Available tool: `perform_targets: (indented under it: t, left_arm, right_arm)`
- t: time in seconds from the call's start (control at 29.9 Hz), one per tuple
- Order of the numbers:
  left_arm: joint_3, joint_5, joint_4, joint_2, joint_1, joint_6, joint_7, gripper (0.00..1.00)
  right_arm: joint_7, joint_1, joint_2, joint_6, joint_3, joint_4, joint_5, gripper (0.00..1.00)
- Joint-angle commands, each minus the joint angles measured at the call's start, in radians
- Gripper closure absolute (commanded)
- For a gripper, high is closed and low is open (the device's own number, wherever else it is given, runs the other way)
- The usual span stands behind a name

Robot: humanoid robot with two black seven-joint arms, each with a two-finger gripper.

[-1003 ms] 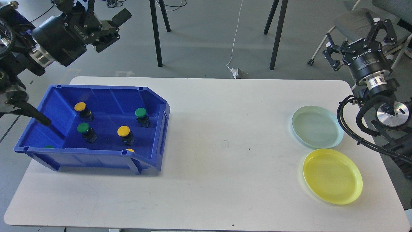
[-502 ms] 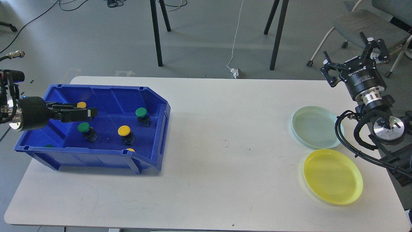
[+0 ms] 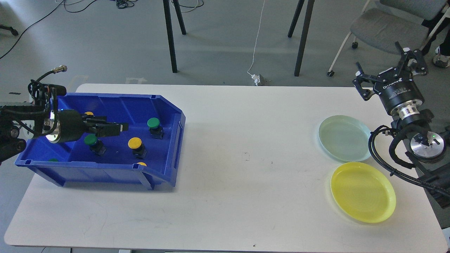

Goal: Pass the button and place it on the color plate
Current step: 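Grasp the yellow-capped button in the bin with the left gripper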

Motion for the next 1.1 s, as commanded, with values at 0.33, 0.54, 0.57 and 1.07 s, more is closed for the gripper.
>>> perform_targets:
  t: [0.33,0.54,0.57,1.07]
  left_arm:
    - [0.014,-0.002,0.102,-0.113,0.016,0.0,0.0,0.04]
    - [0.012,-0.002,0.102,-0.139,0.042,0.0,0.0,0.04]
    - [0.012,-0.002,0.102,-0.147,0.045,0.0,0.0,0.04]
    - [0.012,-0.002,0.154,-0.188,0.082,0.0,0.0,0.04]
  right_arm:
    - [0.0,-0.006,-0.004,0.0,0.0,0.0,0.0,0.0]
    - [0.0,-0.01,-0.002,0.0,0.0,0.0,-0.001,0.0]
    - [0.0,-0.01,-0.002,0.0,-0.001,0.0,-0.001,0.0]
    - [0.0,-0.033,-0.004,0.0,0.0,0.0,0.0,0.0]
